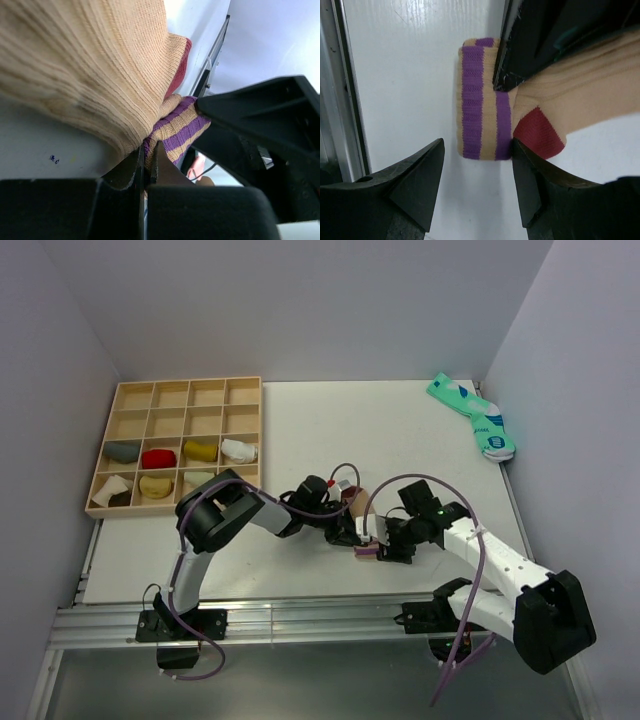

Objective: Roll the socks
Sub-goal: Roll the sock at the center of the board.

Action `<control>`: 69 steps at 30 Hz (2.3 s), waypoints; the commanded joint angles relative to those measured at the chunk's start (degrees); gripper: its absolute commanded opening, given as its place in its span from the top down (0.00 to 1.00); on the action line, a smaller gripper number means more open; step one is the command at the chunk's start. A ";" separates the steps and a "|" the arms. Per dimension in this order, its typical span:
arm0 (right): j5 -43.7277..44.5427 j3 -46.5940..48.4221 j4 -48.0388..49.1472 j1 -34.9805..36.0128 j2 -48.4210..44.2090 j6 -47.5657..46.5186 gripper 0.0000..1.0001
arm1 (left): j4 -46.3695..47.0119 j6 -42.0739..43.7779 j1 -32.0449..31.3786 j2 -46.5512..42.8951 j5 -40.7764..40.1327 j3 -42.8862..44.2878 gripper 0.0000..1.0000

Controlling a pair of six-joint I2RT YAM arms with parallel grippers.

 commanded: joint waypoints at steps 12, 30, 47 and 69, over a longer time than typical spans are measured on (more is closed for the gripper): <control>3.23 -0.11 5.51 6.35 4.56 2.45 0.51 | -8.51 -0.96 0.21 2.19 -1.17 -1.48 0.99; -7.66 16.58 -15.83 -1.47 26.44 -0.44 0.74 | -0.80 11.60 0.56 -11.69 -22.61 -13.50 0.62; -10.92 30.47 -30.61 -5.60 48.16 -1.51 0.73 | 26.04 28.01 -6.72 -23.91 -33.52 -28.74 0.62; -10.31 32.41 -29.73 -5.60 52.65 0.87 0.73 | 15.05 43.33 -10.77 -14.16 -21.92 -11.76 0.53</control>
